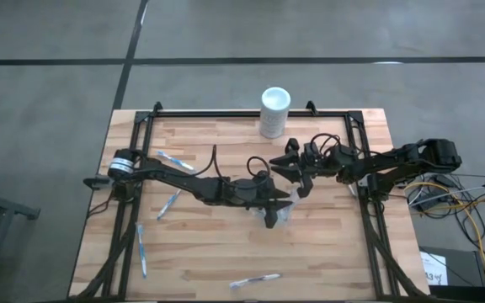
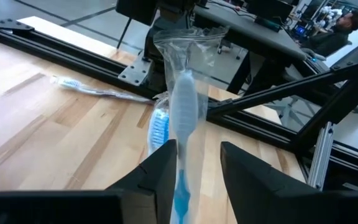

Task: Pick & Place toothbrushing station
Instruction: Adjust the blue toothbrush in the transparent organizer, then move the transparent organizer to the top left of the table

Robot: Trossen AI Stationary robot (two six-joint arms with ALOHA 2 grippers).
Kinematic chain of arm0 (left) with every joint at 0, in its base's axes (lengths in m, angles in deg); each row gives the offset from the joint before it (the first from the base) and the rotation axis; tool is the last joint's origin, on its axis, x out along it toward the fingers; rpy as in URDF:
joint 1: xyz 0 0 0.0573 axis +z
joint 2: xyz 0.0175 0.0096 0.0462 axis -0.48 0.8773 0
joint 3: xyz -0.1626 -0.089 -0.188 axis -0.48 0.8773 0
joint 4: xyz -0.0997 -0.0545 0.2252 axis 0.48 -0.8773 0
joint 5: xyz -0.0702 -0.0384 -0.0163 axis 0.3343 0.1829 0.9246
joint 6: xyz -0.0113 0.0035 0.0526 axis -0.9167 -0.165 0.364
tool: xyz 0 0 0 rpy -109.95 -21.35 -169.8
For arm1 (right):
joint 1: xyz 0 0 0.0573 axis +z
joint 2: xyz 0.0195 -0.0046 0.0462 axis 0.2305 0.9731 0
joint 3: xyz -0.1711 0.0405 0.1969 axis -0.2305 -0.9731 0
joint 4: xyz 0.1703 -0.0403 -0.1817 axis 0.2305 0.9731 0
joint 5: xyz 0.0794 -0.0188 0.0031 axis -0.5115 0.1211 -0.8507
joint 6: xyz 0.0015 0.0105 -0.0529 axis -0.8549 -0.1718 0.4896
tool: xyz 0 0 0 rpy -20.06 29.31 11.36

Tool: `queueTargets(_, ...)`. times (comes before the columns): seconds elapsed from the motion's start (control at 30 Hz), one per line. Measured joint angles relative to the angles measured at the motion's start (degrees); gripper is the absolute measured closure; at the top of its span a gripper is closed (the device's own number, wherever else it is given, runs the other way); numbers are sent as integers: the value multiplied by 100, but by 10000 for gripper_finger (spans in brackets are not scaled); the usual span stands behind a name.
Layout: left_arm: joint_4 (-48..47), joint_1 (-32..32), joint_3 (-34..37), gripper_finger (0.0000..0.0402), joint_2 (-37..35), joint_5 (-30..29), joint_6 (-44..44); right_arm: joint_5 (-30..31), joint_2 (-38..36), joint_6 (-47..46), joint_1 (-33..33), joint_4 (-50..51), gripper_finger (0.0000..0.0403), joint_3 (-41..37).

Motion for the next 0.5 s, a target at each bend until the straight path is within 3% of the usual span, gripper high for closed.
queueTargets(0.27, -4, 0, 0, 270, -85, -98, 190, 1, -17, 28, 0, -11, 286, 0)
queueTargets(0.5, -572, 2, -2, 271, -238, -164, 215, 1, -17, 47, -4, -11, 287, 0)
